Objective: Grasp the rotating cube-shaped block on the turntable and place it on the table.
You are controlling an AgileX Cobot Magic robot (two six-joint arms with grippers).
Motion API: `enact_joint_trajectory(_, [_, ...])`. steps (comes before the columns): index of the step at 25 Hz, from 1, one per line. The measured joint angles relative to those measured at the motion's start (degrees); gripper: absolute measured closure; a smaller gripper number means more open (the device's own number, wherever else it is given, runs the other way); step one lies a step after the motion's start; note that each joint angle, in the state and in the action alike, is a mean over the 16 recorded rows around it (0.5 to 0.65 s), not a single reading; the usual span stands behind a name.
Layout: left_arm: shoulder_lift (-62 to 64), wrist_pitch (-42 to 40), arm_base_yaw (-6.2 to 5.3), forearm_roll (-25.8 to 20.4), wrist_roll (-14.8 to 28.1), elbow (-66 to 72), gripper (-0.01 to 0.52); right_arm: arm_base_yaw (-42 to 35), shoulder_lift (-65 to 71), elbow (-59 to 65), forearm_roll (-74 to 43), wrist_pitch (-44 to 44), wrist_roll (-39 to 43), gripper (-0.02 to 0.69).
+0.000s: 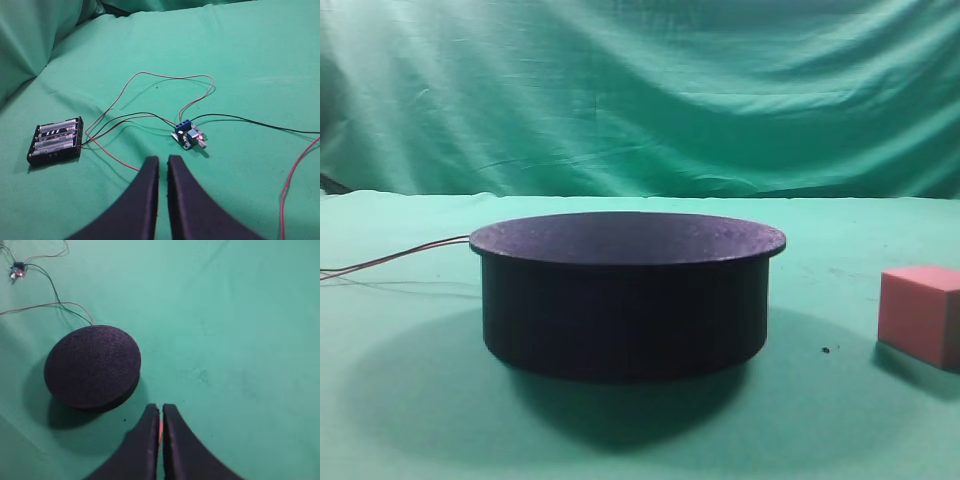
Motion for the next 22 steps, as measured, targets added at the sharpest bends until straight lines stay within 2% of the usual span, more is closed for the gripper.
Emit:
enact_joint_trajectory(5, [0.00, 0.00, 0.00, 0.00, 0.00, 0.00, 0.514, -7.75, -8.94, 11.82, -0.11, -10.80, -0.11, 0.665])
enact_joint_trajectory(10, [0.00, 0.00, 0.00, 0.00, 0.00, 0.00, 0.514, -12.46, -17.93, 20.77, 0.34, -16.36, 0.02, 0.665])
enact_joint_trajectory(22, [0.00, 0.00, 0.00, 0.00, 0.00, 0.00, 0.514, -14.45, -26.89, 25.76, 1.23, -11.35, 0.29, 0.665])
